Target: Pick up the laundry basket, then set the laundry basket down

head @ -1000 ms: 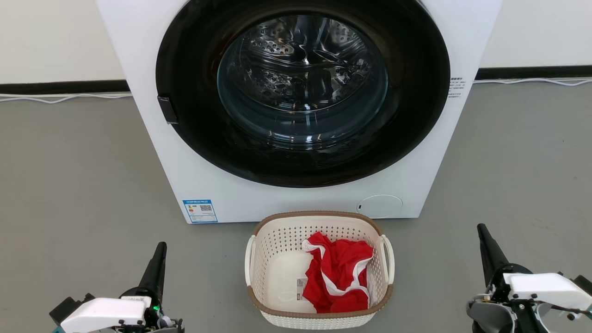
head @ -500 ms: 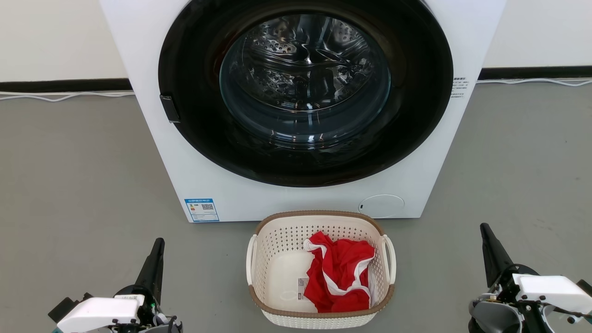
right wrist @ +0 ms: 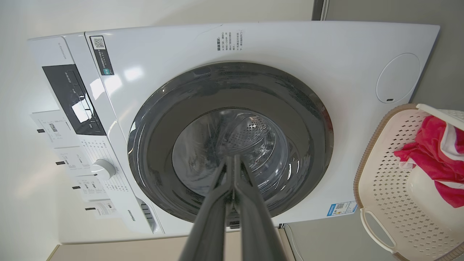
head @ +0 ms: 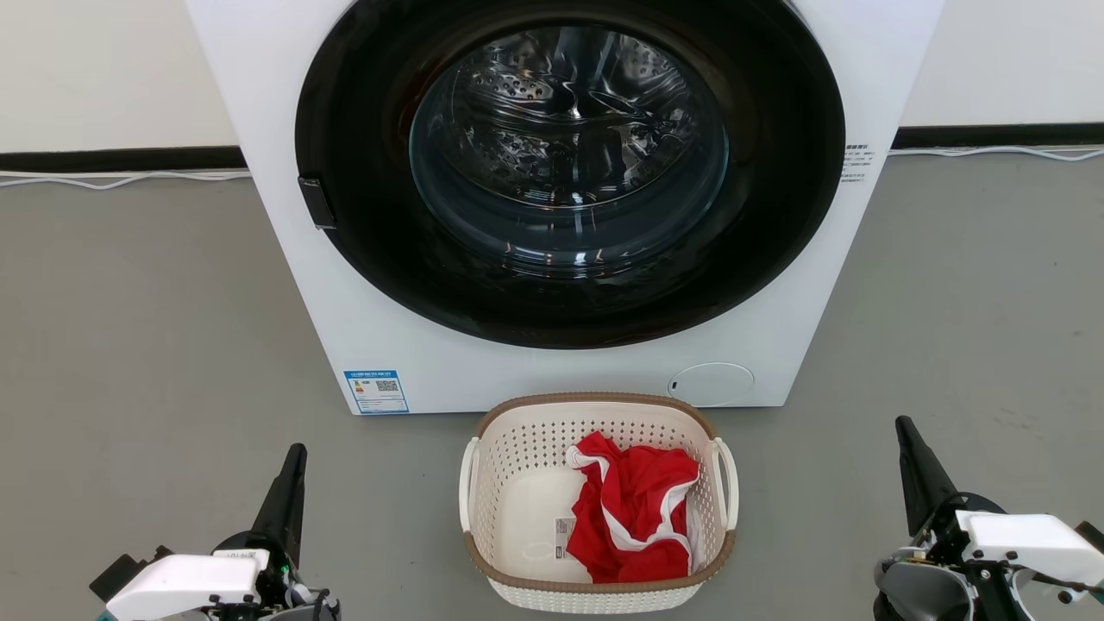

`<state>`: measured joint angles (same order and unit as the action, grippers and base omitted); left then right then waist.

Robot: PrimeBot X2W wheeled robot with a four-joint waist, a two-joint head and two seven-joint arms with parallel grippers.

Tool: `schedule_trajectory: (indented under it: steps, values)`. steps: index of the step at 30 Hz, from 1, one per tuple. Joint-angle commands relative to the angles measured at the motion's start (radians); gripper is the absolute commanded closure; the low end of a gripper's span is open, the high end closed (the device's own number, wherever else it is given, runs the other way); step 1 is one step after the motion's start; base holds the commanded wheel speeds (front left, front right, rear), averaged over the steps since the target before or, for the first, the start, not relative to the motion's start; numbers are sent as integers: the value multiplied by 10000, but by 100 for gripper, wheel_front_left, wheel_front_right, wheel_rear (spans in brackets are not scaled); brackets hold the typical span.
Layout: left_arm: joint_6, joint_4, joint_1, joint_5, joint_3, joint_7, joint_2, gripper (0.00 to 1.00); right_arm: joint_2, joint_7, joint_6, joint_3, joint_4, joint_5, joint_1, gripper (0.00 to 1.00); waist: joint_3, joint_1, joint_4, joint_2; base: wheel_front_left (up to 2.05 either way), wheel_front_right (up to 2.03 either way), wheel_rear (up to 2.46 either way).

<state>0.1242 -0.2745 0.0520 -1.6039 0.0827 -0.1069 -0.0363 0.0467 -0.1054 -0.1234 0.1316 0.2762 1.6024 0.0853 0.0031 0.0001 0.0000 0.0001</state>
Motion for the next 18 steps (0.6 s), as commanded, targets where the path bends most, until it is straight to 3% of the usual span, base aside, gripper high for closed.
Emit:
schedule_trajectory:
  steps: [1,18]
  values:
    - [65,291,561,-47,311,-64,-139,100,35,-75,-73,-182,-315,66,226,100,0,0,0,-1,0,0,0]
    - [65,292,561,-47,311,-63,-139,100,35,-75,-73,-182,-315,66,226,100,0,0,0,-1,0,0,0]
